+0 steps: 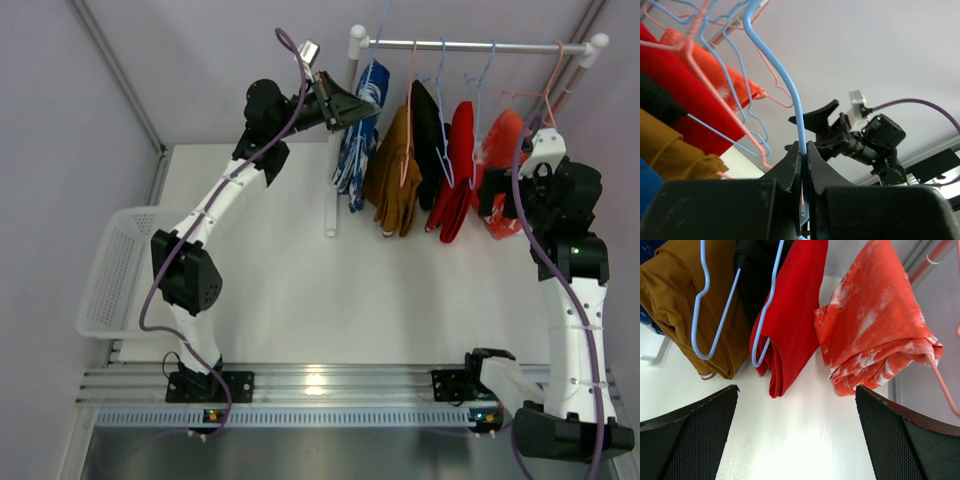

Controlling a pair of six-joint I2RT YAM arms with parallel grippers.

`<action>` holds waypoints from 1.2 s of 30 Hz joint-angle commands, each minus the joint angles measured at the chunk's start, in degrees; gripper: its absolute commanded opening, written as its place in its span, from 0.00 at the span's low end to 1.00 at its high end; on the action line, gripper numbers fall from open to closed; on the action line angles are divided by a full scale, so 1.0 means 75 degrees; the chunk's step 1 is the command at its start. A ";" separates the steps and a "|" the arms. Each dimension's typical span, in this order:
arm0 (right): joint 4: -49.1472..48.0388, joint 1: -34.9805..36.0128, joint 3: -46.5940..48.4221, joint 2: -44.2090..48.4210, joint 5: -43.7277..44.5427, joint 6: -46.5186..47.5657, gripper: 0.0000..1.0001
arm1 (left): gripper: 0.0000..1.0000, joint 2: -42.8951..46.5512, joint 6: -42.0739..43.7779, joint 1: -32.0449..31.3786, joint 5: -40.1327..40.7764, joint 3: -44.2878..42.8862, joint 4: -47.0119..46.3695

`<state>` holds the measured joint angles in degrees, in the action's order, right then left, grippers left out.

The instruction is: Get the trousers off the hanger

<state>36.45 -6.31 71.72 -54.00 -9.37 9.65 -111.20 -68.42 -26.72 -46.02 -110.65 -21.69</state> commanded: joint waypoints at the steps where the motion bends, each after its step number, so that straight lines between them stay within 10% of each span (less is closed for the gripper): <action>1: -0.0324 -0.0132 0.0526 -0.0171 -0.0298 -0.0196 1.00 | 0.00 0.1430 0.0966 0.0012 -0.0004 -0.0177 -0.1235; 19: -0.0921 0.0254 0.2425 -0.0816 -0.3556 -0.3465 0.96 | 0.00 0.4993 0.1846 -0.0129 0.0581 0.3549 0.0502; 27: -0.1741 0.3157 0.2484 -0.1179 -0.2537 -0.4669 0.94 | 0.00 0.5708 0.2056 -0.0316 0.1143 0.4300 0.0841; 36: -0.3311 0.4331 0.2624 -0.2572 -0.2900 -0.7834 0.90 | 0.00 0.6353 0.2888 -0.0316 0.1261 0.4464 0.1380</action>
<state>19.46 23.03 89.03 -70.24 -29.95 -37.78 -68.71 -53.47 -28.88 -37.21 -75.26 -0.91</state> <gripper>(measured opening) 0.907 0.045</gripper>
